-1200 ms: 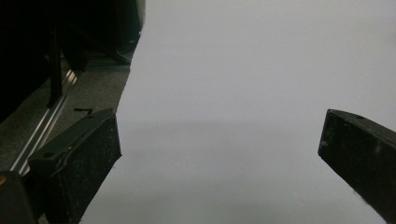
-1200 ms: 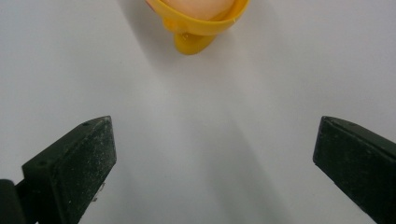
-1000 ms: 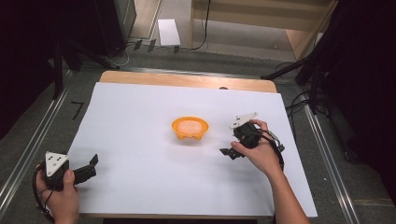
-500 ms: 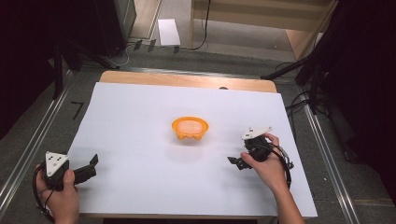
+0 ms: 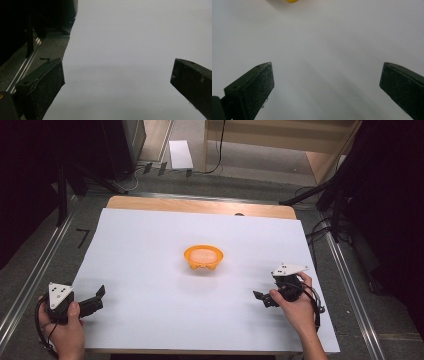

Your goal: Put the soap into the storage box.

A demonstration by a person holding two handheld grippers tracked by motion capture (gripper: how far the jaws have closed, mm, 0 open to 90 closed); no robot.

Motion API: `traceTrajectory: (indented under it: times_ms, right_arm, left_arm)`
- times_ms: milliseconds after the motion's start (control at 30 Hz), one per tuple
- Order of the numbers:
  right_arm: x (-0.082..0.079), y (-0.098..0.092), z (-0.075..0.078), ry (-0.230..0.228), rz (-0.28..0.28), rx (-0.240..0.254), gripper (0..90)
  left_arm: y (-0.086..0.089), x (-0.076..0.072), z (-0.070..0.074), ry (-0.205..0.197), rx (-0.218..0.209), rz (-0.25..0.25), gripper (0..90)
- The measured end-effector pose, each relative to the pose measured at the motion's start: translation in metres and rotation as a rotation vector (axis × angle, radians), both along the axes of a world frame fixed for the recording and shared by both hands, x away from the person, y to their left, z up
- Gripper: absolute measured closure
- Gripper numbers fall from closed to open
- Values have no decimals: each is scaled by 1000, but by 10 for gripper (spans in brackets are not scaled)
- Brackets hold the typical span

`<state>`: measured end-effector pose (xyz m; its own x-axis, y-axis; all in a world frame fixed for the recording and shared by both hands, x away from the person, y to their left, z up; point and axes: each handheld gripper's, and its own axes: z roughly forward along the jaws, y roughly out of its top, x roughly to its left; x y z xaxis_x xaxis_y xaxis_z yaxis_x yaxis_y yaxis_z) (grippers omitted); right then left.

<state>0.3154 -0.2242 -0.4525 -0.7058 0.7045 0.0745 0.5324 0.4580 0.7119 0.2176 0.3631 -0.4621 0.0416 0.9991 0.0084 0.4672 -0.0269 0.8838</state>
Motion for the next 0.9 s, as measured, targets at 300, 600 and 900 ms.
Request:
traceTrajectory:
  times_ms: [300,600,900]
  right_arm:
    - [-16,-31,-5,-28,-97,45,0]
    - [-34,-59,-14,-37,-180,83,0]
    - [-54,-87,-23,-52,-262,119,0]
  left_arm:
    - [0,0,0,0,3,3,0]
    - [0,0,0,-2,2,3,0]
    - [-1,0,0,-2,3,4,0]
